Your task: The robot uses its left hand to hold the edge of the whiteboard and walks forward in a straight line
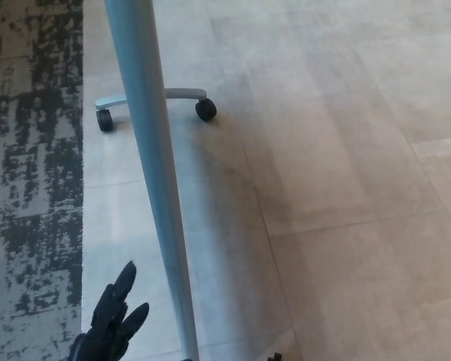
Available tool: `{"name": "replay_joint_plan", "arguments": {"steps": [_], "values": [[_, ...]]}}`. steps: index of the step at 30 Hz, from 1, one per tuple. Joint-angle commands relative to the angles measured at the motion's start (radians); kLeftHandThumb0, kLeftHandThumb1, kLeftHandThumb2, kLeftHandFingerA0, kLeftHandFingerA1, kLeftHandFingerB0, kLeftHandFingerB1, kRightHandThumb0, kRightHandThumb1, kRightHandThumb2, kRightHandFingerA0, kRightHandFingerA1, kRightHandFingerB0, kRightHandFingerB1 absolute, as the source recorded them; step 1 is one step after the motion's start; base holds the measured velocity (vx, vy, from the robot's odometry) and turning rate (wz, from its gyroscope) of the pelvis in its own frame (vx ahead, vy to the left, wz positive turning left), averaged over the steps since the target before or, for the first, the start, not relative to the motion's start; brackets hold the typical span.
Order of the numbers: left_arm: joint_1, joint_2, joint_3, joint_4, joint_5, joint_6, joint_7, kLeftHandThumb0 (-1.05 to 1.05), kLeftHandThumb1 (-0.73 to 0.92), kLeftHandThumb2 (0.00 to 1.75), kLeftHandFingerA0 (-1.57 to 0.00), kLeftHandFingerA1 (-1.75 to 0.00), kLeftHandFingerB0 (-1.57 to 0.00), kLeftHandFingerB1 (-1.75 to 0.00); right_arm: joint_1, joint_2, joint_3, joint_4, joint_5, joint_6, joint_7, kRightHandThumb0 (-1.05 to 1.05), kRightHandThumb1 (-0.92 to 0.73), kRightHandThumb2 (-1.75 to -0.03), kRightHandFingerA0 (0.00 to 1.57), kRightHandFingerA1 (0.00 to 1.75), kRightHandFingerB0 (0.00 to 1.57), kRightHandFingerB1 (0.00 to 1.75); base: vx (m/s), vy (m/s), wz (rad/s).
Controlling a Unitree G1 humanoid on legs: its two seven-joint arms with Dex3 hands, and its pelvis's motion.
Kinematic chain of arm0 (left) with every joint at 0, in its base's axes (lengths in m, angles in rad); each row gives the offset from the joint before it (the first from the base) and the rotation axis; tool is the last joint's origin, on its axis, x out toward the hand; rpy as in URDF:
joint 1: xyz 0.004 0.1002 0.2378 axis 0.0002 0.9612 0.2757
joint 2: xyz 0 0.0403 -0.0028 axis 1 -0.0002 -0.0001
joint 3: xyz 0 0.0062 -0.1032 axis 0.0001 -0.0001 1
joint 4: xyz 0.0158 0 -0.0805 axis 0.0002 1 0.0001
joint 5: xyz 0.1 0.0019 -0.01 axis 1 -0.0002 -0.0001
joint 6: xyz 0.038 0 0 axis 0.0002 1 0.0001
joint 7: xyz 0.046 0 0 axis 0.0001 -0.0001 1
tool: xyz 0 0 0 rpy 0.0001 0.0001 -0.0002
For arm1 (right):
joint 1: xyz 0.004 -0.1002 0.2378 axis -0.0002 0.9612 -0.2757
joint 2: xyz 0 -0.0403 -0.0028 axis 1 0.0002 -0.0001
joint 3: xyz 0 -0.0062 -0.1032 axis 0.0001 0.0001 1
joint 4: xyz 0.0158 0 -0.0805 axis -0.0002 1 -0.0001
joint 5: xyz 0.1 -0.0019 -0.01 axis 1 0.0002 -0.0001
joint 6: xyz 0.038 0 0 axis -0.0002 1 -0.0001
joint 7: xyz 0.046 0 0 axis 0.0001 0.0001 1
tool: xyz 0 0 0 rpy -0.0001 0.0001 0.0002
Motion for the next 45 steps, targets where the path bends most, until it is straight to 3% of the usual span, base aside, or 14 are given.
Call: {"name": "replay_joint_plan", "arguments": {"steps": [1,4,5,15,16,17,18,21,22,23,24,25,39,45], "values": [[0.015,0.019,-0.005,-0.033,0.038,0.098,-0.019,-1.04,0.57,0.61,0.00,0.00,0.00,-0.10,0.000,0.000,0.002,-0.006,0.001,-0.023,-0.014,-0.51,-0.36,-0.72,0.26,0.58,0.14,0.42,0.00,0.000,0.00],[-0.028,0.024,0.000,-0.068,0.097,0.173,0.000,-1.05,0.56,0.60,0.00,0.00,0.00,-0.03,0.004,0.003,-0.004,-0.028,0.017,-0.001,-0.005,-0.42,-0.47,-0.56,0.29,0.53,0.21,0.31,0.00,0.000,0.00],[-0.038,0.022,0.001,-0.084,0.095,0.193,-0.007,-0.94,0.44,0.89,0.00,0.00,0.00,-0.01,0.001,0.007,-0.017,-0.025,0.044,-0.004,0.029,-0.41,-0.48,-0.55,0.25,0.54,0.18,0.31,0.00,0.000,0.00],[-0.153,0.036,-0.003,-0.144,0.191,0.289,0.000,-0.96,0.46,0.93,0.00,0.00,0.00,0.00,-0.001,0.009,-0.005,-0.019,0.014,-0.021,-0.011,-0.43,-0.48,-0.56,0.30,0.54,0.22,0.32,0.00,0.000,0.00],[-0.196,0.051,0.020,-0.169,0.212,0.328,-0.009,-1.01,0.58,1.00,0.00,0.00,0.00,-0.01,0.006,0.018,-0.009,-0.023,0.028,-0.019,0.008,-0.48,-0.35,-0.71,0.27,0.58,0.16,0.42,0.00,0.000,0.00],[-0.215,0.057,0.028,-0.182,0.223,0.348,-0.013,-1.01,0.58,1.00,0.00,0.00,0.00,-0.01,0.009,0.022,-0.011,-0.025,0.035,-0.018,0.016,-0.48,-0.35,-0.71,0.27,0.58,0.16,0.42,0.00,0.000,0.00],[-0.217,0.055,0.034,-0.184,0.216,0.348,-0.013,-1.03,0.61,0.99,0.00,-0.06,0.00,-0.07,0.013,0.021,-0.008,-0.031,0.029,-0.017,0.009,-0.43,-0.47,-0.55,0.30,0.54,0.22,0.31,0.00,0.000,0.00],[-0.221,0.051,0.043,-0.192,0.210,0.357,-0.015,-1.03,0.61,0.99,0.00,-0.06,0.00,-0.07,0.020,0.021,-0.003,-0.041,0.019,-0.014,-0.002,-0.43,-0.47,-0.55,0.30,0.54,0.22,0.31,0.00,0.000,0.00],[-0.235,0.050,0.045,-0.198,0.233,0.368,-0.002,-0.95,0.54,0.98,0.00,-0.28,0.00,-0.23,0.016,0.024,-0.008,-0.044,0.031,-0.001,0.005,-0.41,-0.46,-0.55,0.30,0.53,0.23,0.31,0.00,0.000,0.00],[-0.241,0.049,0.046,-0.201,0.243,0.374,0.003,-0.95,0.54,0.98,0.00,-0.28,0.00,-0.23,0.014,0.025,-0.010,-0.046,0.037,0.004,0.007,-0.41,-0.46,-0.55,0.30,0.53,0.23,0.31,0.00,0.000,0.00],[-0.242,0.045,0.043,-0.199,0.249,0.376,0.010,-1.05,0.54,0.77,0.00,0.00,0.00,-0.04,0.016,0.021,-0.006,-0.044,0.026,0.003,-0.001,-0.41,-0.46,-0.54,0.32,0.53,0.24,0.31,0.00,0.000,0.00],[-0.254,0.036,0.040,-0.200,0.257,0.388,0.014,-1.00,0.58,0.98,0.00,-0.30,0.00,-0.22,0.017,0.021,-0.007,-0.044,0.026,-0.001,0.000,-0.41,-0.46,-0.54,0.32,0.54,0.24,0.31,0.00,0.000,0.00],[-0.347,-0.039,-0.031,-0.196,0.333,0.484,0.023,-1.05,0.62,1.00,0.00,-0.34,0.00,-0.17,0.025,0.014,0.002,-0.063,0.014,-0.011,-0.001,-0.41,-0.47,-0.55,0.31,0.54,0.25,0.31,0.00,0.000,0.00],[-0.324,-0.120,-0.125,-0.194,0.336,0.506,0.034,-1.05,0.62,1.01,0.00,-0.32,0.00,-0.10,0.025,0.015,0.002,-0.076,0.016,-0.016,0.004,-0.42,-0.46,-0.54,0.31,0.54,0.26,0.32,0.00,0.000,0.00]]}}
